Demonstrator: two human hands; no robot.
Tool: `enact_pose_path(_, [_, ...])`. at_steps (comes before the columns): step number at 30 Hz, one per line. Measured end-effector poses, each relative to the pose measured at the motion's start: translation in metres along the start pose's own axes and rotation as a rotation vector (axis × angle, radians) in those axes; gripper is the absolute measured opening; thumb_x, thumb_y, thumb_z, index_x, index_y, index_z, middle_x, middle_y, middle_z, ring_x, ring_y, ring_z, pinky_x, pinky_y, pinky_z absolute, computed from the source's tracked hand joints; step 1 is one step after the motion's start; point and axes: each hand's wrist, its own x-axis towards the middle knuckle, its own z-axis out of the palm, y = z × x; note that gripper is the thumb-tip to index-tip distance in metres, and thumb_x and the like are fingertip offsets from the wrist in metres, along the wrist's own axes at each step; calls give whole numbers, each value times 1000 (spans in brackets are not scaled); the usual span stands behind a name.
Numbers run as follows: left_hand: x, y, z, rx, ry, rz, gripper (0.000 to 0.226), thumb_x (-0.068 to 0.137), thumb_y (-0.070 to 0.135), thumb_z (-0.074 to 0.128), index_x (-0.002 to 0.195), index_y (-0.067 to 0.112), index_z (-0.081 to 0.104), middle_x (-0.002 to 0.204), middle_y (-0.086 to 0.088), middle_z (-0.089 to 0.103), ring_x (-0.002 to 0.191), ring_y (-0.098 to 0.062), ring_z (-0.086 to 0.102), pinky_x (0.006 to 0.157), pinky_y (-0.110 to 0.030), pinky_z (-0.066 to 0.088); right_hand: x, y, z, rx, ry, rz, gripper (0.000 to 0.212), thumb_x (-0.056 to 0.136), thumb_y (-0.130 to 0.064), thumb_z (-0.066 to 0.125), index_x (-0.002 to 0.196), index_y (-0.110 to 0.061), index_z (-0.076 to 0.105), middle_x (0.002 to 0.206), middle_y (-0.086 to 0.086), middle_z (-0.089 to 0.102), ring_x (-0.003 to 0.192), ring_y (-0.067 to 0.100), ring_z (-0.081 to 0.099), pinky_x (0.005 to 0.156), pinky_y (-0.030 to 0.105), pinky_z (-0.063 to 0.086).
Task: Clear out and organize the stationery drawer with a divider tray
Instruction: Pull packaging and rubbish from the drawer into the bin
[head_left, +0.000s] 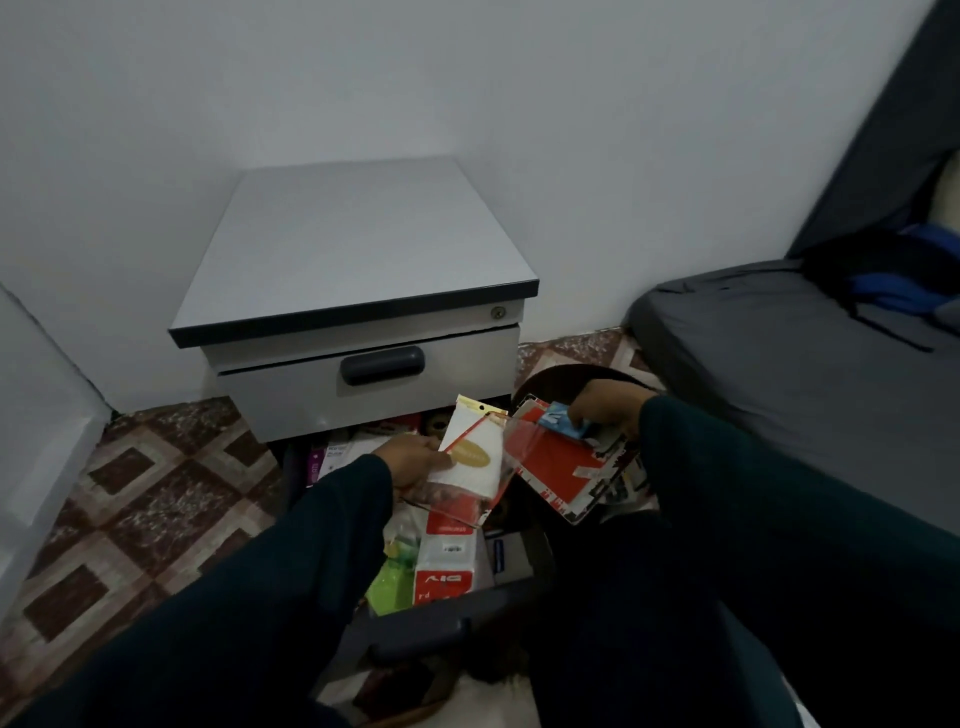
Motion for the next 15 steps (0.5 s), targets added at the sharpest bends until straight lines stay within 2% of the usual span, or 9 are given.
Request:
enact_pose_path(2, [4, 9, 15, -4, -20, 10, 24, 91, 10, 60, 113, 1, 61, 114, -21, 64, 90, -30, 61, 96, -43, 46, 6, 10, -15, -6, 28, 6, 32, 87, -4, 55, 118, 6, 57, 106, 18, 58, 83, 26, 56, 62, 28, 46])
enact_pose_path(4, [11, 15, 30, -17, -27, 15, 18, 91, 10, 59, 107, 3, 63, 111, -20, 64, 84, -28, 60, 95, -42, 47, 13, 21, -28, 19, 39, 33, 32, 87, -5, 57, 117, 5, 57, 102, 18, 58, 85, 28, 57, 63, 31, 47])
enact_pose_path(6, [22, 20, 45, 14, -33, 7, 25, 93, 13, 56, 114, 1, 62, 117, -19, 62, 94, -27, 57, 94, -39, 46, 21, 32, -39, 54, 46, 58, 33, 86, -5, 59, 117, 6, 57, 97, 18, 59, 87, 31, 56, 64, 34, 48])
enact_pose_path(11, [60, 39, 80, 45, -33, 3, 30, 94, 13, 55, 120, -1, 60, 121, -17, 61, 94, -23, 55, 78, -28, 47, 45, 57, -56, 51, 88, 120, 35, 84, -11, 64, 115, 2, 58, 113, 19, 62, 103, 33, 61, 85, 37, 52])
enact_pose_path(13, [72, 46, 89, 25, -23, -5, 28, 94, 13, 55, 117, -1, 61, 111, -15, 62, 87, -22, 56, 65, -22, 45, 54, 63, -60, 72, 87, 138, 34, 84, -11, 65, 114, 2, 58, 109, 18, 63, 98, 31, 61, 83, 37, 52])
enact_pose_path(15, [84, 54, 96, -52, -31, -23, 25, 93, 11, 55, 114, -1, 61, 105, -17, 63, 79, -21, 57, 65, -25, 47, 65, 68, -62, 112, 94, 149, 33, 84, -11, 65, 113, 3, 59, 104, 18, 63, 89, 30, 61, 72, 33, 53])
